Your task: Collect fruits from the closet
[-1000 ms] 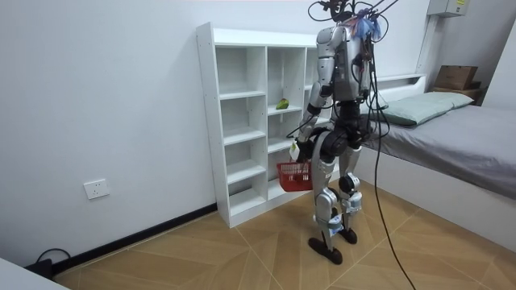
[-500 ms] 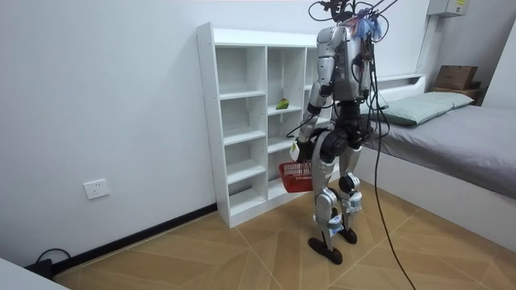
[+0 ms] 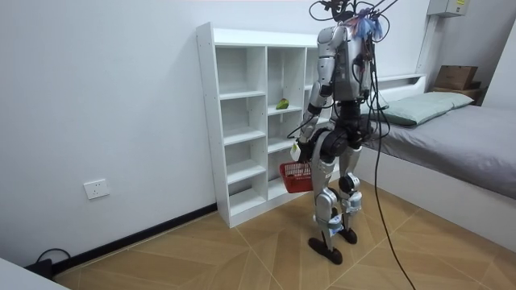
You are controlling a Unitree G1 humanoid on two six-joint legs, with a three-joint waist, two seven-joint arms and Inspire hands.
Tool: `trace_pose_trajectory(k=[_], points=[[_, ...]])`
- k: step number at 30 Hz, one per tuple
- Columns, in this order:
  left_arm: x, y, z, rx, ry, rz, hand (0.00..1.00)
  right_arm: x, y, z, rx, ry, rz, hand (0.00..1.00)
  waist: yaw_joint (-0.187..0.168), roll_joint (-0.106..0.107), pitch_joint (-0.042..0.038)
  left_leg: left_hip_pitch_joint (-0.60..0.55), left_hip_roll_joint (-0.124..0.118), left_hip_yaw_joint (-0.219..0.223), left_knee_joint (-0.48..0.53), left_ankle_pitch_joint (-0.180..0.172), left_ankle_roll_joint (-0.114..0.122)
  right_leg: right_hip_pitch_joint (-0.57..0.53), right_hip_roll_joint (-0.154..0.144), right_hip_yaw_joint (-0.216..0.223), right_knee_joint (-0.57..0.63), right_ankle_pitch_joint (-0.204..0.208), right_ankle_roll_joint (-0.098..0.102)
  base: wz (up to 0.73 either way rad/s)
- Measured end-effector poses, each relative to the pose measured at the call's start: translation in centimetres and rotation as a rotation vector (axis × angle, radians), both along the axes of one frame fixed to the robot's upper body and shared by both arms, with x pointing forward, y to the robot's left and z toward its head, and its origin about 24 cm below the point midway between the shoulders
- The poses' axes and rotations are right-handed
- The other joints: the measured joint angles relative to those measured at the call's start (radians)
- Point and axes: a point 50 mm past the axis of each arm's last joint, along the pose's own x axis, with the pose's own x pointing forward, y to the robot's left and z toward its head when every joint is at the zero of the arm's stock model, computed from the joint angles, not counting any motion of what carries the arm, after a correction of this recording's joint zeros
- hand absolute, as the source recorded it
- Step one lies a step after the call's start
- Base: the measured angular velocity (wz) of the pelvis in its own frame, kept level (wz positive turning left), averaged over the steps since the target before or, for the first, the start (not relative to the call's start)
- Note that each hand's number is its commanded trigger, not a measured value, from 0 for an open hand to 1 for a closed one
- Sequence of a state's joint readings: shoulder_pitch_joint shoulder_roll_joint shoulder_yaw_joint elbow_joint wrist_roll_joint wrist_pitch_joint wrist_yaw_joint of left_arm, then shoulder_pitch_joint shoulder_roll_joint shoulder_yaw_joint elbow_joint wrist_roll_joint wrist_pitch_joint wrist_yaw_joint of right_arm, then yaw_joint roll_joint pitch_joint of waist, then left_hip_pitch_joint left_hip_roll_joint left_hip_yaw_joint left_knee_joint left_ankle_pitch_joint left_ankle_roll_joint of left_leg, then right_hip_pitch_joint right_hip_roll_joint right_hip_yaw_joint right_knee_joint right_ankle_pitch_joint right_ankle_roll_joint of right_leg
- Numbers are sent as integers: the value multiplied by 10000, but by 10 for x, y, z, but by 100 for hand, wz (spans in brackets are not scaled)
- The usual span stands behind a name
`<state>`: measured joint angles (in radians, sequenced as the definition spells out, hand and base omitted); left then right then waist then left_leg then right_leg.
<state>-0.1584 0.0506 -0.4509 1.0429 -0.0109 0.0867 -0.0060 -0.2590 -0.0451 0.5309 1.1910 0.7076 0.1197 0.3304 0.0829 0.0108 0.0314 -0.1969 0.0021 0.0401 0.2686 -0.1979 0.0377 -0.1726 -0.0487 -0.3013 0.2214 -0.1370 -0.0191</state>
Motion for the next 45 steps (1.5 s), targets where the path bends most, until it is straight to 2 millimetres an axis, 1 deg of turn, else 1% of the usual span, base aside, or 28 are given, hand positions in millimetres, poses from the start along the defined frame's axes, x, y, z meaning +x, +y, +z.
trace_pose_trajectory(k=[1,2,3,4,7,9,10,13,15,16,18,19,20,21,22,24,25,26,27,28,30,32,34,38,39,42,45], points=[[0,0,0,-35,23,11,100,1,1,1,-99,-119,245,0,0,-16,-10,-2,0,0,5,0,1,0,-12,6,2,0,0,0],[0,2,0,-189,76,263,100,4,2,3,-261,-361,673,0,-5,-57,-36,-4,0,0,17,1,2,1,-7,-9,-1,0,0,0],[0,3,0,-277,97,435,100,6,-2,4,-432,-481,842,0,3,-76,-48,1,2,8,20,1,2,8,-2,3,0,0,0,0],[1,6,0,-467,146,800,100,9,-1,6,-593,-737,1245,0,10,-117,-74,23,4,21,20,1,2,24,-4,37,1,0,-1,0],[-3,15,-2,-588,354,1387,100,17,-1,14,-1154,-1592,2341,0,10,-168,-105,187,1,31,-3,1,2,187,-15,-14,0,-1,1,0],[-7,26,-3,-460,403,1753,100,27,2,27,-1503,-2773,3193,0,22,-293,-160,246,5,27,-3,1,2,249,-12,-1,5,-2,2,2],[-8,29,-4,-431,431,1855,100,30,3,30,-1546,-3046,3315,0,22,-322,-154,298,7,26,-3,1,2,301,-3,2,5,-2,2,0],[-16,38,-6,-311,543,2102,100,37,5,42,-1995,-4103,3882,0,42,-499,-217,544,-9,3,-77,0,2,592,27,-9,-49,-19,25,5],[-21,46,-7,-191,601,2372,100,42,13,56,-2249,-5125,4534,0,53,-642,-247,724,-16,-19,-199,-2,3,846,47,-6,-200,-25,32,0],[-22,47,-7,-159,620,2391,100,44,15,60,-2282,-5359,4668,0,53,-664,-258,779,-17,-28,-205,-4,4,894,47,-5,-194,-25,31,0],[-23,50,-7,-225,600,2556,100,51,23,75,-2490,-6319,5185,0,92,-686,-269,992,-26,-41,-293,-3,4,1059,46,8,-192,-30,39,0],[-22,50,-7,-264,554,2606,100,52,25,78,-2536,-6563,5274,0,127,-690,-270,1032,-27,-28,-314,-3,4,1085,43,1,-190,-31,40,0],[-21,50,-6,-328,422,2683,100,54,28,88,-2647,-7131,5426,0,247,-710,-271,1065,-24,0,-319,-3,4,1104,40,-2,-172,-34,44,-4],[-20,51,-6,-381,264,2743,100,57,31,100,-2719,-7820,5584,0,347,-743,-256,1134,-18,-17,-336,-2,4,1133,44,-1,-174,-35,44,0],[-20,52,-6,-396,225,2798,100,58,32,106,-2763,-8164,5660,0,363,-764,-240,1180,-17,-22,-348,-1,3,1176,46,-10,-178,-36,45,0],[-23,55,-6,-345,211,2844,100,63,35,121,-2905,-9141,5669,0,421,-910,-221,1287,-23,-134,-385,-1,2,1338,57,-45,-198,-58,65,11],[-23,56,-6,-345,191,2884,100,64,35,124,-2983,-9333,5704,0,471,-968,-199,1313,-22,-129,-406,-1,2,1343,60,-34,-196,-63,66,5],[-23,58,-6,-366,165,3035,100,66,35,132,-3092,-9714,5817,0,591,-1076,-157,1324,-20,-123,-445,5,-7,1341,66,-18,-201,-63,66,0],[-25,61,-6,-344,205,3182,100,67,36,139,-3167,-10057,5907,0,634,-1171,-154,1340,-17,-133,-460,6,-10,1347,70,-25,-201,-63,65,0],[-26,63,-6,-319,228,3232,100,67,36,141,-3174,-10194,5918,0,639,-1213,-155,1355,-14,-140,-460,6,-10,1364,74,-30,-201,-62,65,0],[-31,70,-7,-268,233,3440,100,72,38,148,-3305,-10623,5845,0,658,-1347,-188,1449,-10,-149,-454,8,-12,1393,78,-23,-202,-62,65,0],[-35,76,-7,-192,231,3625,100,75,38,156,-3485,-11071,5736,0,664,-1404,-171,1518,-14,-159,-479,9,-10,1453,78,-16,-215,-62,65,0],[-42,83,-8,-46,329,3788,100,79,38,165,-3774,-11624,5556,0,660,-1428,-172,1696,-18,-164,-569,9,-10,1645,94,-7,-341,-60,68,0],[-49,95,-8,65,368,4137,100,94,36,190,-4516,-12846,5145,0,659,-1539,-166,1830,2,-218,-657,7,-14,1790,132,-13,-375,-60,68,4],[-48,96,-7,68,314,4159,100,99,33,197,-4638,-13075,4917,0,660,-1596,-163,1781,3,-255,-652,6,-15,1788,136,-30,-378,-60,69,9],[-48,97,-7,57,280,4202,100,108,27,211,-5102,-13622,4381,0,676,-1736,-186,1752,-5,-352,-623,6,-17,1824,134,-99,-372,-60,68,14],[-48,97,-7,70,288,4214,100,111,22,215,-5443,-13823,4050,0,658,-1847,-176,1816,-14,-459,-629,6,-17,1919,135,-82,-374,-61,69,12]])
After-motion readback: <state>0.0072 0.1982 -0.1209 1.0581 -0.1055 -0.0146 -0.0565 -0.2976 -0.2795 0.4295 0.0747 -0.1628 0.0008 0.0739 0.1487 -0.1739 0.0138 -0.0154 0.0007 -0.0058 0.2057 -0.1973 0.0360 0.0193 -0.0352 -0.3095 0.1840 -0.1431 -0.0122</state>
